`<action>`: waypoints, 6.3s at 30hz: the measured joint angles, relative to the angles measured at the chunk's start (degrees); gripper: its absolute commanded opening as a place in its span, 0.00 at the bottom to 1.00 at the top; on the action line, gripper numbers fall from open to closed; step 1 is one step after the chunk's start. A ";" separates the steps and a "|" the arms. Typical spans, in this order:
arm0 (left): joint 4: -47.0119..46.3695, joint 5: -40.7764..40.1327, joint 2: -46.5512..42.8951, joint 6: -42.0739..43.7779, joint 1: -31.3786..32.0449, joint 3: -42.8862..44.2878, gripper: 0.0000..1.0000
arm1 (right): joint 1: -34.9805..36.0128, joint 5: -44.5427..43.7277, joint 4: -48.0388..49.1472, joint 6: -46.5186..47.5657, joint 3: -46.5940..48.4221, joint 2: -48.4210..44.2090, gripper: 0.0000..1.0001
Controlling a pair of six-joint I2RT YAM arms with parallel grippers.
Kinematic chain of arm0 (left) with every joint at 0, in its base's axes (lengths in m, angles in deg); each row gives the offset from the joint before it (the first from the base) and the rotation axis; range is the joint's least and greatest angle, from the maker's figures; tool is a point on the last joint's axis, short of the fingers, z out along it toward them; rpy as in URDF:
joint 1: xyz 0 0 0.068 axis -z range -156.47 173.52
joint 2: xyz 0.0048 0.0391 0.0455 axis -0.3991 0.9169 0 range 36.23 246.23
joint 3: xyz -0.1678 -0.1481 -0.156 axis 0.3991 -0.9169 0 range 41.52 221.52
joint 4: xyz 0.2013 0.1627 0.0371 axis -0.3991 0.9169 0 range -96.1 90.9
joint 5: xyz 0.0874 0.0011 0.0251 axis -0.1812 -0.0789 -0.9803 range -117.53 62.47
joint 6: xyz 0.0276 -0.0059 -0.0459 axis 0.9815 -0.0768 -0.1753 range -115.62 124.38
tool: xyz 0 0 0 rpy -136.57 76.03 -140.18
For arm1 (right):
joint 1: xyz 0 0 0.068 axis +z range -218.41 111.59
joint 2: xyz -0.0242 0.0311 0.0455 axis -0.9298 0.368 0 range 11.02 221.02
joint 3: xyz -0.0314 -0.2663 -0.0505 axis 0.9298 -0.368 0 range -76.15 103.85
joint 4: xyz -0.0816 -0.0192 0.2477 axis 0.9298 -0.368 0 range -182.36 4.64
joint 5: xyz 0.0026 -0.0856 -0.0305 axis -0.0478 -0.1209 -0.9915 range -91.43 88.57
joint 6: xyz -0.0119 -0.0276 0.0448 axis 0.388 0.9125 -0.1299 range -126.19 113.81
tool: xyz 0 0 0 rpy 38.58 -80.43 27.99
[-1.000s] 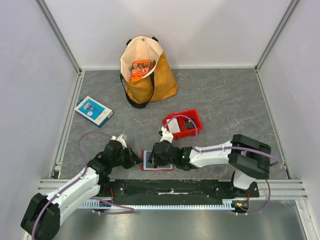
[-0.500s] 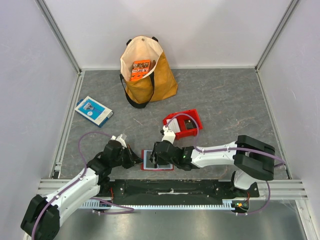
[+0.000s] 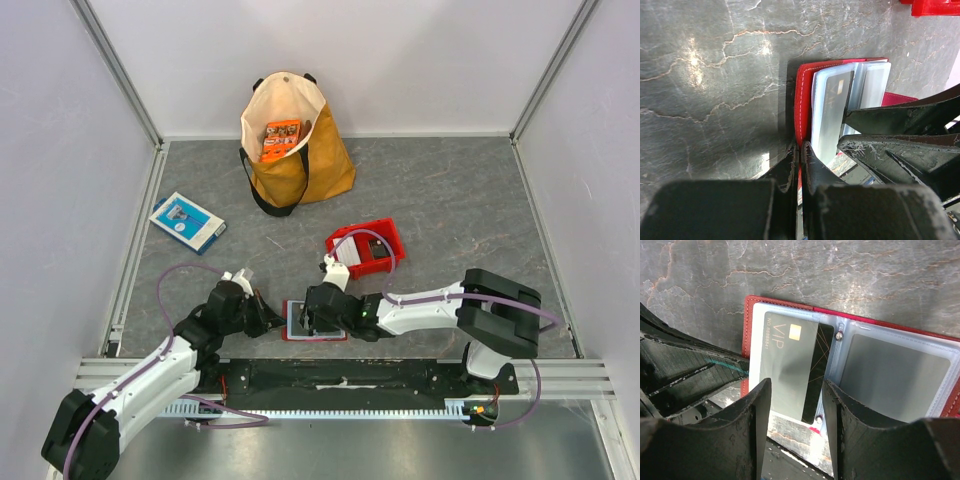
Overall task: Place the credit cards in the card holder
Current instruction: Insert the credit card into the card holder, then close the card holder at the center of the board.
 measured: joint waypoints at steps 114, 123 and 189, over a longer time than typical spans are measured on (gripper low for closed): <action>-8.20 0.52 46.12 3.74 24.26 33.99 0.42 | -2.14 -15.52 -21.38 -8.74 -14.84 -29.97 0.00; -6.27 -0.28 41.29 3.87 24.35 35.63 0.41 | -2.14 -15.67 -21.77 -8.70 -14.84 -29.97 0.00; -8.26 -7.87 47.32 8.72 25.64 31.54 0.04 | -4.94 -10.78 -18.14 5.18 -8.66 -37.22 0.16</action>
